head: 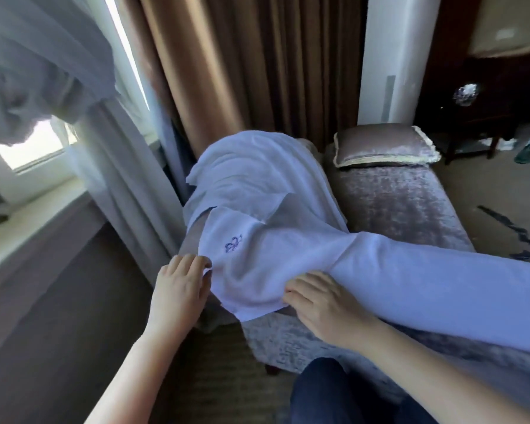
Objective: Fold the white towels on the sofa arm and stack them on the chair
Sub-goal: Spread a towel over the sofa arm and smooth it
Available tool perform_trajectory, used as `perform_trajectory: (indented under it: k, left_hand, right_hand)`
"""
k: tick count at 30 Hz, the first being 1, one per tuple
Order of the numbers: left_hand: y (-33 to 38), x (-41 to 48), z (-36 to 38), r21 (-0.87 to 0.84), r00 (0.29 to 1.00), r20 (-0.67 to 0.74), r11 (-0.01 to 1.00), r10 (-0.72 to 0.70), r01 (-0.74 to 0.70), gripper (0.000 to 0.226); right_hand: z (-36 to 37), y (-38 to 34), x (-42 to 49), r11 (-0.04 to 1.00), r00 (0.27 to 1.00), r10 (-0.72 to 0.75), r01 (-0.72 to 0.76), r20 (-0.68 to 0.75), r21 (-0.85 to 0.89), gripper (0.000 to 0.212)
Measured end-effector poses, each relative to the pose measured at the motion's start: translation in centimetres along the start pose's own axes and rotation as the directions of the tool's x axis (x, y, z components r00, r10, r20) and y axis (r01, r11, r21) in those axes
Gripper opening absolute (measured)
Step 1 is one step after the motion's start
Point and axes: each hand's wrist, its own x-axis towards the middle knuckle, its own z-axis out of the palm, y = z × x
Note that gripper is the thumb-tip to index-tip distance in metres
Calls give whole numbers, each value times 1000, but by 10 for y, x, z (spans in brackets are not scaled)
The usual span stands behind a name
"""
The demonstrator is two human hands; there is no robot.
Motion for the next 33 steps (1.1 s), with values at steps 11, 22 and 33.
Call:
perform_trajectory:
  k: [11,22,33]
  left_hand:
    - [-23,-45,55,-79,985,129,991,116,-106,41]
    - [-33,-26,52,-158,981,5,969,196,-193,31]
    - [-58,42,6,-430,951,-7,860,-310,277,14]
  right_hand:
    - [32,-9,5,954,999,-26,34,30,-297,29]
    - [16,0,55,970,966,218,-230,-138,-83,23]
    - [9,66,132,772,715,577,-635,396,23,30]
